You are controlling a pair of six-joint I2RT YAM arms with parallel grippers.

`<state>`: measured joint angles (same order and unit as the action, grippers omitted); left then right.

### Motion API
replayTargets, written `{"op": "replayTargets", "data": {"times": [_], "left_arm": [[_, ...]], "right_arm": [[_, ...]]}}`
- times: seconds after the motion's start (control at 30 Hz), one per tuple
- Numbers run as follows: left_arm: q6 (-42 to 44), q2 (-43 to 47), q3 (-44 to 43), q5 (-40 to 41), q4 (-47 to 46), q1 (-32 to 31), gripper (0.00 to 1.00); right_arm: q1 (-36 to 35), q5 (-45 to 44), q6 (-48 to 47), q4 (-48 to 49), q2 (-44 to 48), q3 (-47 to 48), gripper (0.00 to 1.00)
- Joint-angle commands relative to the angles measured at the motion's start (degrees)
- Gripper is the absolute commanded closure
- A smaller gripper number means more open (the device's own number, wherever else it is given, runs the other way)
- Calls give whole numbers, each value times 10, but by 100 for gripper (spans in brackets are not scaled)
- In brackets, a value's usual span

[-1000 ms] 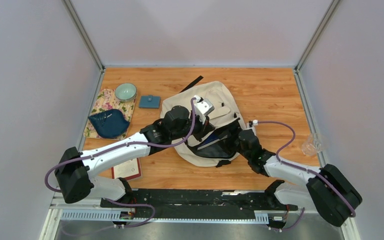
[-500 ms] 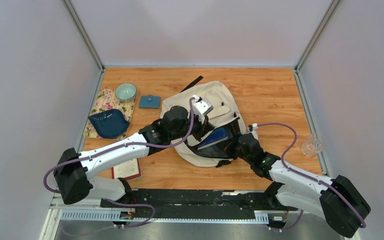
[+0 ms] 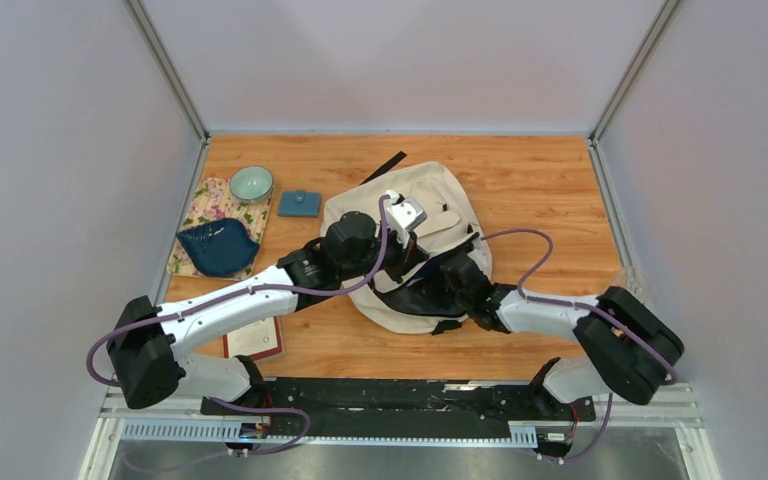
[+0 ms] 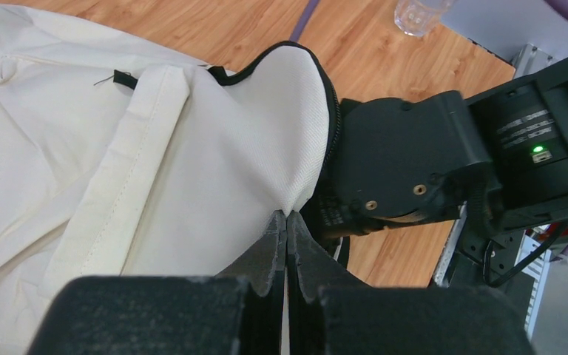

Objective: Pack the student bag
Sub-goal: Place the book in the student bag.

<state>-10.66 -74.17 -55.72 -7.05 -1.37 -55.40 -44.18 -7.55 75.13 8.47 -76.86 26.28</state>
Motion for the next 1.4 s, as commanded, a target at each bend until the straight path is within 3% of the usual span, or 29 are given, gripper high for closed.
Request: {"op": "replayTargets", "data": {"times": [0.0, 0.2, 0.47, 0.6, 0.63, 0.7, 0.73, 0.8, 1.0, 1.17, 1.3, 1.37], "left_arm": [[-16, 29, -15, -24, -32, -2, 100], [-22, 28, -14, -36, -31, -2, 100], [-26, 33, 1, -38, -34, -2, 100], [-30, 40, 14, -27, -36, -2, 100], [-33, 41, 17, -22, -36, -2, 100], [-34, 43, 22, -19, -36, -2, 100], [-36, 44, 24, -18, -36, -2, 100], [-38, 42, 28, -18, -38, -2, 100], [-60, 34, 50, -18, -60, -1, 100], [-76, 5, 41, -45, -34, -1, 98], [-92, -8, 49, -68, -23, -1, 79], [-97, -17, 52, -84, -18, -1, 57]], "right_arm": [[3, -55, -11, 103, -65, 73, 100], [19, -103, -23, 111, -141, 134, 100], [38, -101, -44, 111, -154, 129, 97], [38, -81, -61, 144, -103, 84, 80], [38, -72, -77, 161, -90, 63, 70], [38, -49, -89, 158, -43, 48, 62], [38, -43, -92, 154, -24, 27, 54], [38, -32, -87, 147, 44, 3, 50], [31, -46, -13, -44, 249, -37, 45], [14, -106, 12, -304, 432, -65, 44], [14, -169, 55, -497, 656, -71, 43], [14, -184, 65, -577, 730, -67, 43]]}}
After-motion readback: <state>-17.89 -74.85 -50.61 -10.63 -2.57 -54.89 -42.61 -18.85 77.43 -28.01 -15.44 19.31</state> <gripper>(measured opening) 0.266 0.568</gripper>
